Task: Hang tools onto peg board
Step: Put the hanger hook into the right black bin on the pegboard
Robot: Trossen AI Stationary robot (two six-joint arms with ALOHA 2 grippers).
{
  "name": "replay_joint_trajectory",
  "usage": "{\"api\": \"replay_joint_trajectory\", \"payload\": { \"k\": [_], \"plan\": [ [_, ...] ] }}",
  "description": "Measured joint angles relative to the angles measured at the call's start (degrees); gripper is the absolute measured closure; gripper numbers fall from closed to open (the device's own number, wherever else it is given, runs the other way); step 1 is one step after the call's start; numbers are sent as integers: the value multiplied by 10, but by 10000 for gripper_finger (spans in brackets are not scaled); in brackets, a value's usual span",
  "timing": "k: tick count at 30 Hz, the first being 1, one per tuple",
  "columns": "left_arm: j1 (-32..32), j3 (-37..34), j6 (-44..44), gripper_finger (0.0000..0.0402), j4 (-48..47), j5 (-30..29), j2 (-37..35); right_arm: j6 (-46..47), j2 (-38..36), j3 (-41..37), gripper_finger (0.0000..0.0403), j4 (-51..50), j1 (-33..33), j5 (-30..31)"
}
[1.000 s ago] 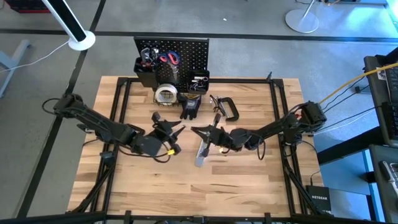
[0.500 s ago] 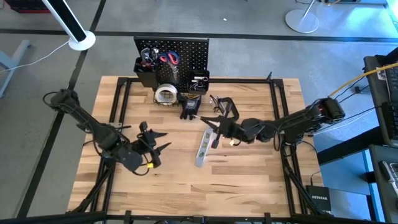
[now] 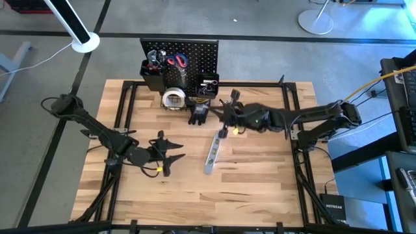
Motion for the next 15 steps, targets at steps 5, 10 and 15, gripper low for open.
{"api": "replay_joint_trajectory", "payload": {
  "k": [5, 10, 15],
  "plan": [
    [7, 0, 25, 249, 0, -12, 0, -12, 0, 26, 396, -22, -55, -37],
    [9, 0, 14, 254, -10, -13, 0, -11, 10, 27, 393, -11, -116, -63],
    [9, 0, 14, 254, -11, -13, 0, -5, 41, 27, 391, -10, -175, -74]
  ]
}}
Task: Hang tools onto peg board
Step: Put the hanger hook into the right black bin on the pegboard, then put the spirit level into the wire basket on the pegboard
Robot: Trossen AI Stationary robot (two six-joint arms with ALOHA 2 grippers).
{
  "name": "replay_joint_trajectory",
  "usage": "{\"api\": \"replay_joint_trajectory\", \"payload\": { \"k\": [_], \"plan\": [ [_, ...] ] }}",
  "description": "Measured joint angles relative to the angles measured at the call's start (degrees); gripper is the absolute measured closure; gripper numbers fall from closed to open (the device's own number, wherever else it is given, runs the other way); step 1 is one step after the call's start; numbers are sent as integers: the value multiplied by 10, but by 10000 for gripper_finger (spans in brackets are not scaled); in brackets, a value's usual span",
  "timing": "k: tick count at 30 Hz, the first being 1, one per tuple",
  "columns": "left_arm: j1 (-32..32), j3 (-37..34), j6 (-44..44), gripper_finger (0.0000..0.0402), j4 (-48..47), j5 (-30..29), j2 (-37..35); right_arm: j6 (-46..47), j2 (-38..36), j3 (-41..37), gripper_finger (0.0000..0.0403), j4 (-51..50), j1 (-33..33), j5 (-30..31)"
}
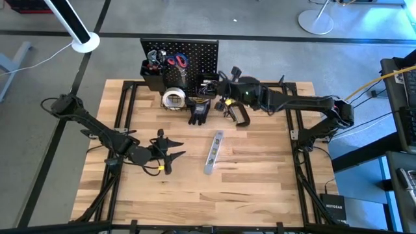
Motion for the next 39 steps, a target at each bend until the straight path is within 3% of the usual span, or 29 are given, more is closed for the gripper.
{"api": "replay_joint_trajectory", "payload": {
  "k": [13, 21, 26, 32, 39],
  "plan": [
    [8, 0, 4, 253, 1, -11, 0, 119, 43, -1, 371, 16, -53, -67],
    [8, 0, 0, 253, 2, -11, 0, 135, 52, -1, 277, 13, -52, -74],
    [8, 0, 3, 253, 1, -11, 0, 125, 5, -1, 217, 0, -40, -77],
    [8, 0, 2, 253, 1, -11, 0, 104, -87, -1, 187, -109, 23, -83],
    [8, 0, -7, 253, 16, -7, 0, 136, -138, -4, 185, -322, 130, -171]
  ]
}}
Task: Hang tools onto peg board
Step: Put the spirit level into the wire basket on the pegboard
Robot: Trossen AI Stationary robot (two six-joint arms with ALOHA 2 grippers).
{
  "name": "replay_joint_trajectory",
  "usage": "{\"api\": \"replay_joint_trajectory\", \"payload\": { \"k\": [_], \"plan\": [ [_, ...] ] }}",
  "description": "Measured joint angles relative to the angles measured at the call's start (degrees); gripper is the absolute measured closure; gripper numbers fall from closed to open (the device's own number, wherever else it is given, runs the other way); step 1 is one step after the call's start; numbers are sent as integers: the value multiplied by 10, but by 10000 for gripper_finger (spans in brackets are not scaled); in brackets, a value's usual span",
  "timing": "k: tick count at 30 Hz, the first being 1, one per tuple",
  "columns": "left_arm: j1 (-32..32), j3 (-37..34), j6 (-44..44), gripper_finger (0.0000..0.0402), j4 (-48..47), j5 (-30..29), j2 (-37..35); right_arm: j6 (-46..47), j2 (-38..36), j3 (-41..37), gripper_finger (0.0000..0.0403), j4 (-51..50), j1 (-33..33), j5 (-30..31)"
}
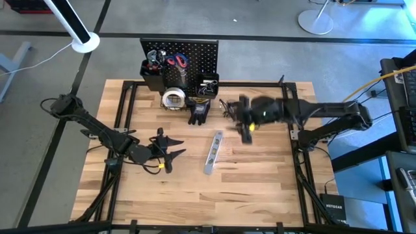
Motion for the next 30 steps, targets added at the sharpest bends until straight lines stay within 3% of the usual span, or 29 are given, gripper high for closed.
{"api": "replay_joint_trajectory", "payload": {
  "k": [5, 14, 19, 23, 30],
  "plan": [
    [6, 0, -8, 253, 11, 11, 3, 10, 14, -71, 185, -6, 64, -12],
    [52, 1, -78, 253, 44, 50, 115, 6, 112, -224, 184, 195, 68, 19],
    [92, 42, -69, 253, 68, 156, 188, -22, 191, -229, 184, 246, 49, 18],
    [105, 80, -68, 253, 66, 181, 261, -32, 237, -215, 184, 250, 23, 18],
    [131, 165, -57, 253, 62, 313, 373, -28, 255, -208, 184, 266, -24, -6]
  ]
}}
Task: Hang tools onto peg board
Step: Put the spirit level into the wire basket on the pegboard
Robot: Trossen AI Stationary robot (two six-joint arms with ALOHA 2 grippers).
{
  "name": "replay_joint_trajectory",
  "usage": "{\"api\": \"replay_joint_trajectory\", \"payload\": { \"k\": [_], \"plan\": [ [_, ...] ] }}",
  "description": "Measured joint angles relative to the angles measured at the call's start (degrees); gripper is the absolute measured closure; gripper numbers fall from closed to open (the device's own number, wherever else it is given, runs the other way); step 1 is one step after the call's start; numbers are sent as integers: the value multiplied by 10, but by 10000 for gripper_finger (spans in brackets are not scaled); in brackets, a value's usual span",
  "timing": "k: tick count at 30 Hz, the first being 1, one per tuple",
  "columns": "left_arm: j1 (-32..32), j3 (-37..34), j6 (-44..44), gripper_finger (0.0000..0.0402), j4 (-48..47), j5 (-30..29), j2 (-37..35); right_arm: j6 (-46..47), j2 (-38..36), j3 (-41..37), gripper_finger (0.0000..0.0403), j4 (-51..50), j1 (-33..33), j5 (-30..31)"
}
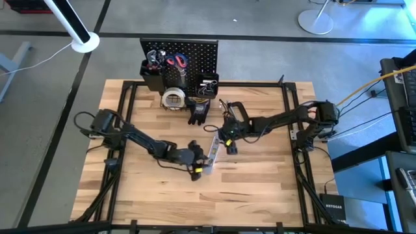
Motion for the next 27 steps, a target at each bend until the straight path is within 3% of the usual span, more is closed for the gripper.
{"api": "replay_joint_trajectory", "payload": {
  "k": [5, 19, 27],
  "plan": [
    [13, 27, -3, 253, -38, 23, 34, 12, 6, 0, 184, 34, -14, -44],
    [29, 29, 3, 253, -182, 20, 3, 100, 47, 2, 185, 26, 6, -81],
    [28, 26, 3, 253, -290, -60, -44, 100, 49, 3, 185, 38, 56, -76]
  ]
}}
